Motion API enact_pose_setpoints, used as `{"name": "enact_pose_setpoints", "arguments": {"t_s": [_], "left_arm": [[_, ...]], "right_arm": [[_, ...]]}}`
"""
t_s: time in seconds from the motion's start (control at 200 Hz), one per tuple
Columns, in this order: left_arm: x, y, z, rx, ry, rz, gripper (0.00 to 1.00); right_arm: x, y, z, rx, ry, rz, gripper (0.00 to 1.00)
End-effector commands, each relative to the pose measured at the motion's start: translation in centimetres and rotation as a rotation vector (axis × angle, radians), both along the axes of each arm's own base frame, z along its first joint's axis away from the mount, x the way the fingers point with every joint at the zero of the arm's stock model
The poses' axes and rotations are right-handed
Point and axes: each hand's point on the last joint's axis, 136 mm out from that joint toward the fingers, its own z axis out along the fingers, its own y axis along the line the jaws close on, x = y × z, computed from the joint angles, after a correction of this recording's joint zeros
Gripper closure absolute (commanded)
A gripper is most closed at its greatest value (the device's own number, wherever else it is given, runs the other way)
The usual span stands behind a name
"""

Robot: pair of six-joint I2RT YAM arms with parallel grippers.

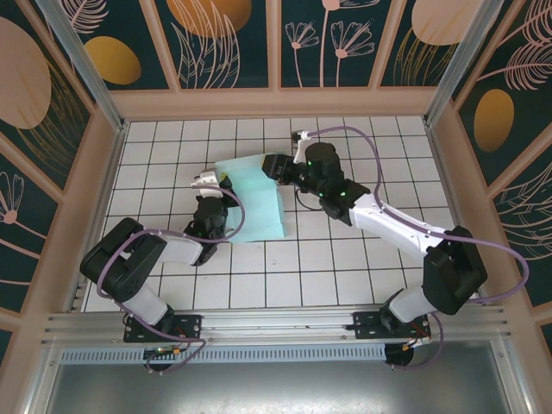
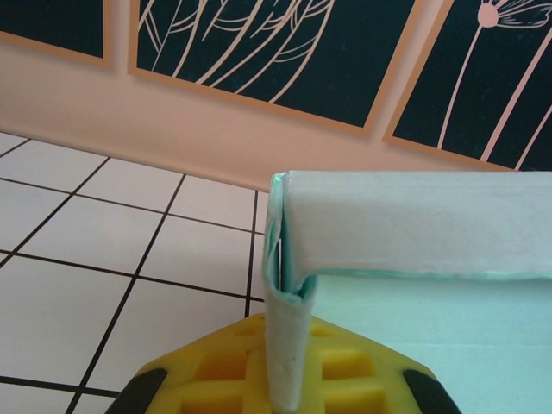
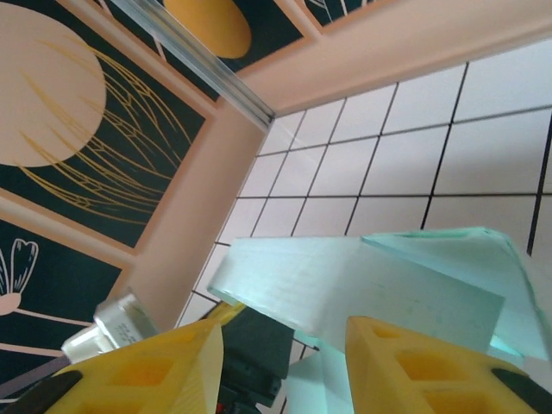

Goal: Fold the paper box

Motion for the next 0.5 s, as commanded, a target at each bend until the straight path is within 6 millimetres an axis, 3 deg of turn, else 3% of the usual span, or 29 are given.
{"name": "enact_pose_setpoints", "arguments": {"t_s": [0.0, 0.36, 0.495], "left_arm": [[0.0, 0.0, 2.1, -0.017, -0.059, 0.005, 1.00], [-0.3, 0.1, 1.7, -0.016, -0.055, -0.002, 1.00], [-0.4, 0.1, 1.8, -0.012, -0.060, -0.002, 1.00]], "right_arm": [[0.6, 0.8, 0.2, 0.012, 0.034, -0.011, 0.61], [2.0, 2.9, 0.8, 0.052, 0.047, 0.019, 0.63], [2.4, 3.1, 0.4, 0.060, 0.079, 0.011, 0.70]]}}
